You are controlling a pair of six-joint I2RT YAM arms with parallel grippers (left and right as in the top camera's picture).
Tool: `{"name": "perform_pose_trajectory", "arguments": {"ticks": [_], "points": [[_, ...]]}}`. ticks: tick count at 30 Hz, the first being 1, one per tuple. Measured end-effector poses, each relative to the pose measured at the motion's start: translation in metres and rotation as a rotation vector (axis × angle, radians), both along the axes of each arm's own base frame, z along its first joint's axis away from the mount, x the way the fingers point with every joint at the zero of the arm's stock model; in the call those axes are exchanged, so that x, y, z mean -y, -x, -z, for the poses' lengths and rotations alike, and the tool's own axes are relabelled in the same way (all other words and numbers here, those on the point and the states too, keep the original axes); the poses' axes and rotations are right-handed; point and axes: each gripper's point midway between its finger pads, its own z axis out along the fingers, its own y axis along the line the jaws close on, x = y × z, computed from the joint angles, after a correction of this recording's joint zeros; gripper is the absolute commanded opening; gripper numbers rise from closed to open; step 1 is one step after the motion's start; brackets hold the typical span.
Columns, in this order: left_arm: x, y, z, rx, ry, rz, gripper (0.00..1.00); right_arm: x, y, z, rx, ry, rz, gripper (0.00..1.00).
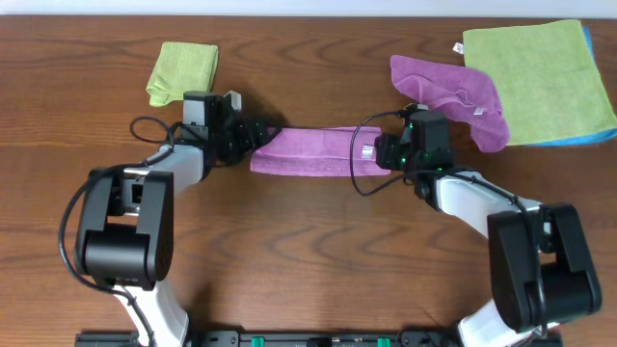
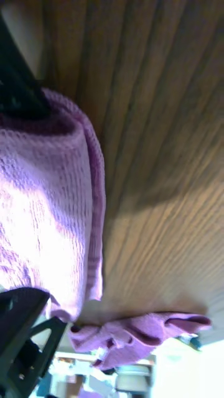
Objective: Fold the cloth
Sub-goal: 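Lay the folded strip down, holding both ends with both grippers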
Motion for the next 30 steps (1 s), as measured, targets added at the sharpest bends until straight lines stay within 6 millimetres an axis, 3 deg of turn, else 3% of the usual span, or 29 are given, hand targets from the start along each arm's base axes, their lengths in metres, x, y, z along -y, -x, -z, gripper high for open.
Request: {"name": "perform_pose_trajectory", "arguments": {"ticks": [2, 4, 9, 11, 15, 18, 20, 25, 30], "points": [[-0.003, -0.001, -0.003, 0.011, -0.005, -0.001, 0.98, 0.0, 0.001, -0.009, 0.013, -0.002, 0.001, 0.58], [-0.008, -0.003, -0.01, 0.024, -0.007, -0.014, 0.96, 0.0, 0.002, -0.025, 0.036, -0.007, 0.0, 0.59], [-0.018, -0.008, -0.042, 0.088, -0.009, -0.039, 1.0, 0.002, 0.009, -0.056, 0.071, -0.015, 0.0, 0.63], [-0.018, -0.008, -0.054, 0.11, -0.005, -0.043, 0.87, 0.003, 0.015, -0.061, 0.062, -0.016, 0.003, 0.65], [-0.016, -0.007, -0.064, 0.117, 0.003, -0.046, 0.36, 0.005, 0.025, -0.061, 0.019, -0.027, 0.023, 0.73], [-0.009, -0.004, -0.063, 0.105, 0.011, -0.039, 0.12, 0.005, 0.032, -0.056, -0.022, -0.043, 0.04, 0.78], [0.001, -0.002, -0.062, 0.108, 0.007, -0.016, 0.06, 0.004, 0.033, -0.055, -0.034, -0.06, 0.045, 0.78], [0.021, 0.005, -0.037, 0.06, -0.014, 0.023, 0.06, 0.001, 0.034, -0.056, -0.046, -0.099, 0.067, 0.78], [0.021, 0.01, 0.004, -0.025, -0.046, 0.018, 0.06, 0.0, 0.031, -0.045, -0.075, -0.131, 0.098, 0.78]]}}
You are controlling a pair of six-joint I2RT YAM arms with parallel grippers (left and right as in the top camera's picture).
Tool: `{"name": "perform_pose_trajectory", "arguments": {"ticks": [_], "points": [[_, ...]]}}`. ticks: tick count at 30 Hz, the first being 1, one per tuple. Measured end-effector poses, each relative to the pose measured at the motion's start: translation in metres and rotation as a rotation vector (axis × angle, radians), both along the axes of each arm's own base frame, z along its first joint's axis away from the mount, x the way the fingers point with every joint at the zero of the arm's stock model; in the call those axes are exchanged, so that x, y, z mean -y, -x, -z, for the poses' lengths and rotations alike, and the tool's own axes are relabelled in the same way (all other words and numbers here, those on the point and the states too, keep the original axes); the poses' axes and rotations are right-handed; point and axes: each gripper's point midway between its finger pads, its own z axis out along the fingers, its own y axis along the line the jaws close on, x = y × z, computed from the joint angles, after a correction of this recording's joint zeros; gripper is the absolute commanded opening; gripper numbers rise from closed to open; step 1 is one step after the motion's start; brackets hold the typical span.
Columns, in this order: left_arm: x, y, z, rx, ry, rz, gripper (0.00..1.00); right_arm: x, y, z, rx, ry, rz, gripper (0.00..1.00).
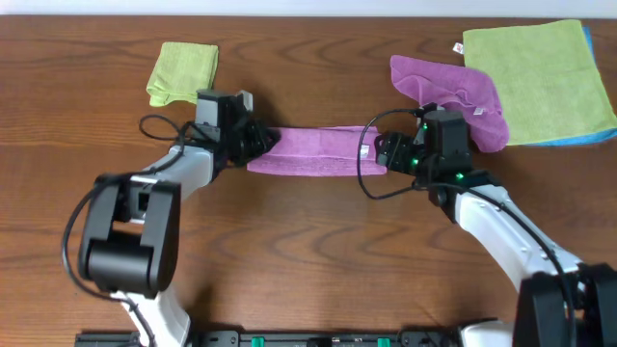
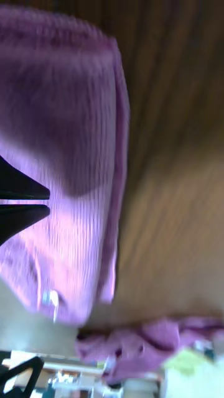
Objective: Fold the cloth
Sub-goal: 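Lay the folded strip down, holding both ends with both grippers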
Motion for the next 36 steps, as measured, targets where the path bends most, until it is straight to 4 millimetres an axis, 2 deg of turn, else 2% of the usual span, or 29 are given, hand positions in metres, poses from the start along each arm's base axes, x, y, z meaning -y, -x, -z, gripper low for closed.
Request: {"name": "perform_pose_trajectory", "arguments": {"ticks": [7, 19, 27, 33, 35, 36], "points": [[-0.006, 0.001, 0.023, -0.04, -0.04, -0.025, 0.06, -0.002, 0.003, 0.033, -0.092, -0.019, 0.018, 0.78], [-0.008, 0.002, 0.025, -0.047, -0.051, -0.032, 0.06, -0.011, -0.011, 0.059, -0.104, -0.082, 0.047, 0.73], [-0.008, 0.003, 0.026, -0.054, -0.052, -0.032, 0.06, -0.025, -0.031, 0.062, -0.052, -0.168, 0.042, 0.56], [-0.008, 0.003, 0.026, -0.06, -0.053, -0.032, 0.06, -0.039, -0.038, 0.066, -0.027, -0.197, 0.028, 0.29], [-0.008, 0.004, 0.026, -0.06, -0.053, -0.032, 0.06, -0.041, -0.036, 0.068, -0.032, -0.199, 0.023, 0.05], [-0.008, 0.003, 0.026, -0.06, -0.053, -0.032, 0.06, -0.042, -0.036, 0.07, -0.038, -0.201, 0.025, 0.01]]}}
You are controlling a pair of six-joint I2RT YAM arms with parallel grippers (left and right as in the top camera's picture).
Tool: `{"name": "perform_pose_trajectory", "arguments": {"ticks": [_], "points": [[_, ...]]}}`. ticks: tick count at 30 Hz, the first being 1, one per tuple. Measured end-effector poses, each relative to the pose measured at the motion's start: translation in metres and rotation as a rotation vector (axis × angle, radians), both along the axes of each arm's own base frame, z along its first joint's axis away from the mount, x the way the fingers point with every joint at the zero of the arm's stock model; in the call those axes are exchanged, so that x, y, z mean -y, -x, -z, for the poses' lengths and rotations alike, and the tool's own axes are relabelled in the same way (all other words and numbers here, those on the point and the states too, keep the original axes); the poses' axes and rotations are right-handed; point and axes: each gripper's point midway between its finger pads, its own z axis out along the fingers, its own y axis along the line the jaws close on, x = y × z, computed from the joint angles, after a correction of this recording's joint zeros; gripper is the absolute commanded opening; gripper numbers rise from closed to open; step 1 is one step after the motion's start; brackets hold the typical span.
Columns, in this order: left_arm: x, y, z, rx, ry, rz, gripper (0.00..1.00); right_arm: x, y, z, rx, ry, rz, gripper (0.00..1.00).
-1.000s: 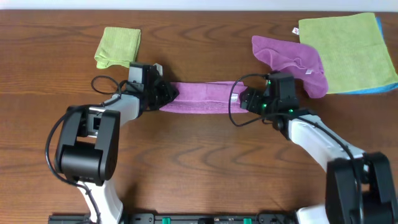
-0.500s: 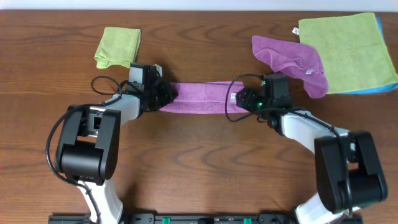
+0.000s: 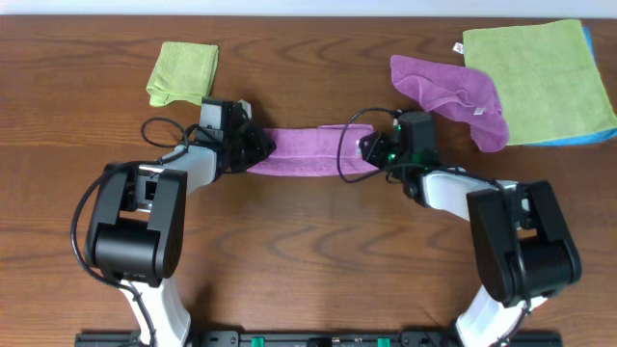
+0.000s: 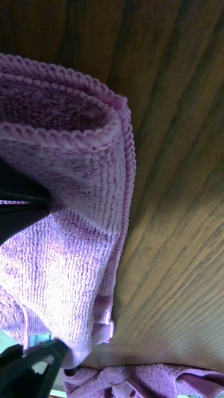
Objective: Fold the cloth
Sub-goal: 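Lay the folded strip down, holding both ends with both grippers, then fold the strip's right end leftward onto the left gripper with the right gripper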
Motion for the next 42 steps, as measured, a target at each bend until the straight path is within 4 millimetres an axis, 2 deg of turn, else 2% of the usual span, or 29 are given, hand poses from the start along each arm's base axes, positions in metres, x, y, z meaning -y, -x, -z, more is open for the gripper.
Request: {"name": "perform_pose_trajectory", "arguments": {"ticks": [8, 10, 13, 14, 17, 32, 38, 42], "points": [[-0.001, 0.0, 0.0, -0.005, 0.002, -0.001, 0.06, -0.001, 0.001, -0.004, 0.008, 0.009, -0.018, 0.02], [-0.002, 0.0, 0.0, -0.006, 0.004, -0.002, 0.06, -0.001, 0.001, -0.014, 0.025, 0.009, -0.023, 0.01], [-0.002, 0.0, 0.0, -0.008, 0.006, -0.002, 0.06, -0.003, -0.002, -0.045, 0.09, -0.005, -0.032, 0.01], [-0.002, 0.001, 0.0, -0.009, 0.007, -0.001, 0.06, -0.007, -0.003, -0.061, 0.127, -0.015, -0.042, 0.02], [-0.002, 0.001, 0.0, -0.01, 0.008, -0.001, 0.06, -0.017, 0.001, -0.083, 0.172, -0.029, -0.067, 0.01], [-0.001, 0.001, -0.001, -0.012, 0.01, 0.001, 0.06, -0.069, 0.016, -0.096, 0.221, -0.026, -0.159, 0.01], [-0.001, 0.001, -0.001, -0.012, 0.011, 0.002, 0.06, -0.092, 0.0, -0.131, 0.3, -0.037, -0.167, 0.01], [-0.001, 0.001, -0.001, -0.014, 0.015, 0.004, 0.06, -0.111, -0.011, -0.138, 0.308, -0.041, -0.188, 0.01]]}}
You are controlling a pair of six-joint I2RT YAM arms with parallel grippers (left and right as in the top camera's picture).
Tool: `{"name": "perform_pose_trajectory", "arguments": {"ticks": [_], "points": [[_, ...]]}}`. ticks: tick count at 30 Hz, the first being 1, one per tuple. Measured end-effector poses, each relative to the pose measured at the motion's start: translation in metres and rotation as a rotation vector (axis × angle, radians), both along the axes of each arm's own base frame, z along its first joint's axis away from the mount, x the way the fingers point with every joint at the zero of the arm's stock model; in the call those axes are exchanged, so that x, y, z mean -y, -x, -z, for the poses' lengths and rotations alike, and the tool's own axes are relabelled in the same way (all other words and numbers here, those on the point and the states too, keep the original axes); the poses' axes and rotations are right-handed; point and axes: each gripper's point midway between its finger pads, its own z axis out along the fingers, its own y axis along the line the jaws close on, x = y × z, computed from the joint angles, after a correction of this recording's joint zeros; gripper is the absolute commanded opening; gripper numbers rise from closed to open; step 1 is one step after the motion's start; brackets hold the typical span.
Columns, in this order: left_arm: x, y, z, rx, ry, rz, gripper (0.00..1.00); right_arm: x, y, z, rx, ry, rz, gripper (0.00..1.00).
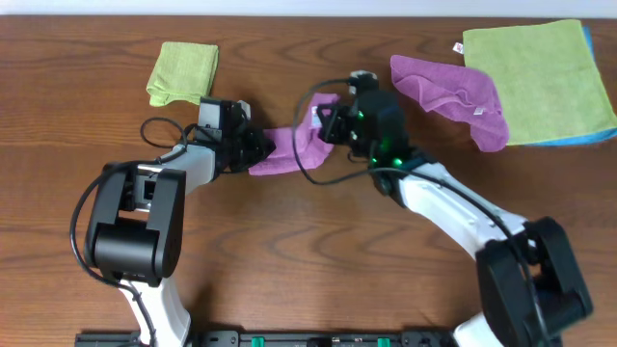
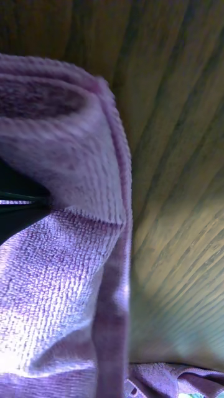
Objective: Fold the cloth
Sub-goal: 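Fold the strip's right end leftward onto the left gripper with the right gripper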
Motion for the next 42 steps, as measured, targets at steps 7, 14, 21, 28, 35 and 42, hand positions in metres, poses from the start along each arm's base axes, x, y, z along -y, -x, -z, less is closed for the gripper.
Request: {"name": "perform_pose_trajectory", "arguments": {"ticks": [7, 14, 21, 28, 35, 42], "points": [[0.001, 0.001, 0.0, -0.005, 0.007, 0.005, 0.06, -0.032, 0.0, 0.029, -0.063, 0.037, -0.052, 0.01], [-0.006, 0.0, -0.004, -0.008, 0.025, -0.006, 0.05, -0.042, 0.007, 0.033, -0.073, 0.045, -0.076, 0.01], [-0.02, -0.011, -0.031, 0.054, 0.039, -0.037, 0.06, -0.049, 0.011, 0.033, -0.066, 0.053, -0.092, 0.01], [-0.022, -0.007, -0.041, 0.056, 0.038, -0.035, 0.06, -0.062, 0.022, 0.033, -0.047, 0.074, -0.137, 0.01], [-0.034, 0.0, -0.036, 0.019, 0.017, -0.04, 0.06, -0.073, 0.029, 0.032, -0.018, 0.098, -0.182, 0.01], [-0.049, 0.003, -0.038, 0.024, -0.011, -0.042, 0.06, -0.078, 0.028, 0.034, -0.007, 0.108, -0.197, 0.01]]}}
